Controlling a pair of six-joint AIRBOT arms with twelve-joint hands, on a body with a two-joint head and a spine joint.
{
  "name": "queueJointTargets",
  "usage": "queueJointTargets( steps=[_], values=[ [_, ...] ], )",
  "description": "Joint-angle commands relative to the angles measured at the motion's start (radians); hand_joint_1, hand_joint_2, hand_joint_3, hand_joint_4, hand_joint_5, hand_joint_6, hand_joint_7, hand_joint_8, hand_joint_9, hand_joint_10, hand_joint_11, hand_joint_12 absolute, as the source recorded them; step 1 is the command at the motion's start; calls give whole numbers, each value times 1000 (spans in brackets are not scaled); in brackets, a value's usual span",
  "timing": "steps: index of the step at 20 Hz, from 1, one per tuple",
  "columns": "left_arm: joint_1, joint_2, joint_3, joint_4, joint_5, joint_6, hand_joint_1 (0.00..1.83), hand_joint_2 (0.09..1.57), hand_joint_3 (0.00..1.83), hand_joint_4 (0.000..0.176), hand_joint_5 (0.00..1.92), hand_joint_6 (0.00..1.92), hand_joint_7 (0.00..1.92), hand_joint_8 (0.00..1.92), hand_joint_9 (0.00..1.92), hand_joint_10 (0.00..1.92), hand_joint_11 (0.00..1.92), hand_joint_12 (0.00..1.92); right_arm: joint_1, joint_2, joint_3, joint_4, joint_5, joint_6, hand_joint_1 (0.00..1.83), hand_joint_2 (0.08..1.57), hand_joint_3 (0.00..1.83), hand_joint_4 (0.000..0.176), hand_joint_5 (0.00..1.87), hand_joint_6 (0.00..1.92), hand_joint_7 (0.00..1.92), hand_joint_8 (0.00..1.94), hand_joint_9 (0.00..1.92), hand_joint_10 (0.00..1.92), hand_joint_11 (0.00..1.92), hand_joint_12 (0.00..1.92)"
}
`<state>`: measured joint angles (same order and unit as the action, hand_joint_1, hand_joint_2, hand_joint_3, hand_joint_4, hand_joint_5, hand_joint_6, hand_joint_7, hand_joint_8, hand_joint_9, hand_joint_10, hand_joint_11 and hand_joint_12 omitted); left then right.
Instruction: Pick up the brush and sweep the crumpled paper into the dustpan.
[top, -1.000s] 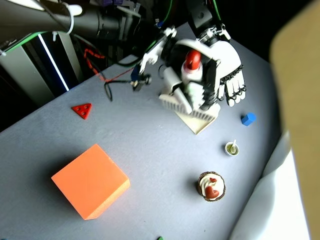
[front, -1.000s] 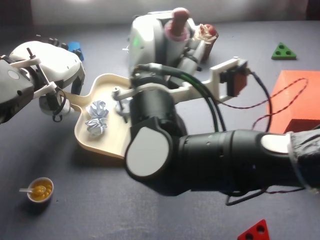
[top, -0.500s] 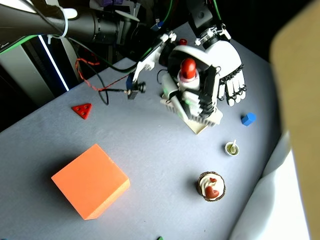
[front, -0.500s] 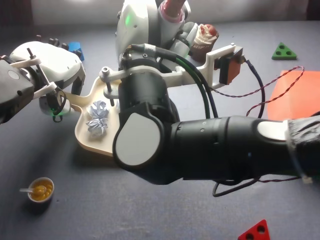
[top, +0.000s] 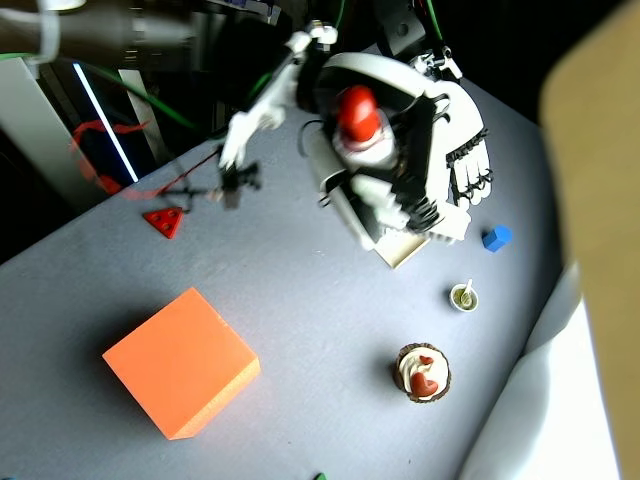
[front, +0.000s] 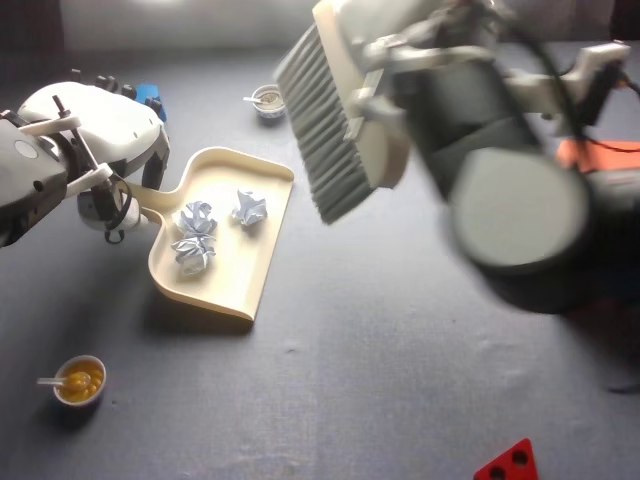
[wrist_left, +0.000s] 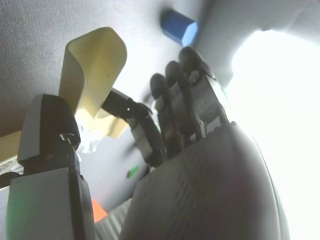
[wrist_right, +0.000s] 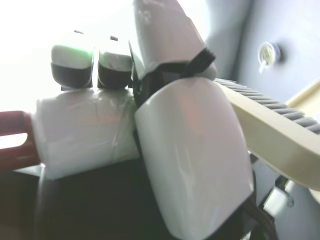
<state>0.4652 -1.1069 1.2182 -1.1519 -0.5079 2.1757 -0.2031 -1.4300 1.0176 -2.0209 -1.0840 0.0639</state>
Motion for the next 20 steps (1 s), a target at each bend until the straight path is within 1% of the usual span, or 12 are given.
queueJointTargets(
  steps=[1,2,3,7,9,11,13,14,15,16,17,20],
  values=[
    [-10,8,1,37,-73,8,1123,1137,0,0,941,1036,426,5,344,5,282,95,23,24,-16,-108,49,18,1666,1116,0,176,1057,1921,1132,1941,1170,1921,1189,1921],
    [-10,8,1,37,-73,8,1123,1136,0,0,942,1034,433,7,348,6,284,97,23,71,-40,-102,129,50,1663,1120,0,176,1053,1921,1132,1941,1167,1921,1193,1921],
    [-10,8,1,37,-72,8,1123,1136,0,0,944,1032,432,6,345,4,282,97,19,82,-54,-102,167,76,1663,1123,1,176,1053,1921,1137,1941,1173,1921,1205,1921],
    [-11,9,1,37,-72,8,1122,1131,0,0,952,1019,422,3,327,4,276,100,18,127,-75,-104,260,172,1669,1120,0,176,1047,1921,1131,1941,1166,1921,1183,1921],
    [-12,10,2,37,-73,8,1108,1136,1,0,939,1040,405,1,310,3,262,98,18,128,-75,-104,256,174,1670,1117,0,176,1042,1921,1112,1941,1148,1921,1190,1921],
    [-14,9,3,37,-74,8,1109,1126,0,0,961,1006,433,5,347,8,270,104,-1,127,-73,-104,247,169,1652,1116,0,176,1064,1921,1135,1941,1158,1921,1174,1921],
    [-15,9,3,37,-74,8,1123,1117,0,0,975,982,440,3,362,7,273,105,-23,117,-73,-106,216,124,1651,1118,0,176,1058,1921,1120,1941,1155,1921,1184,1921],
    [-16,9,3,37,-74,8,1100,1123,0,0,956,1014,433,2,366,4,275,105,-31,115,-75,-106,206,104,1657,1120,1,176,1049,1921,1120,1941,1161,1921,1171,1921],
    [-16,9,3,38,-74,8,1054,1078,0,0,827,404,399,7,345,9,268,101,-40,115,-80,-106,197,90,1654,1120,1,176,1048,1921,1124,1941,1159,1921,1163,1921],
    [-16,9,3,38,-74,8,1054,1062,0,0,838,136,385,3,333,3,255,95,-45,115,-88,-106,189,82,1654,1122,1,176,1055,1921,1130,1941,1157,1921,1153,1921],
    [-16,9,3,38,-74,8,1040,1048,0,0,830,41,390,2,340,2,262,97,-49,120,-98,-106,188,79,1646,1124,2,176,1075,1921,1143,1941,1166,1921,1148,1921],
    [-17,9,4,39,-75,8,1026,1034,0,0,781,0,370,0,317,0,241,88,-61,140,-127,-106,187,58,1623,1142,8,176,1080,1921,1149,1941,1169,1921,1160,1921]
  ],
)
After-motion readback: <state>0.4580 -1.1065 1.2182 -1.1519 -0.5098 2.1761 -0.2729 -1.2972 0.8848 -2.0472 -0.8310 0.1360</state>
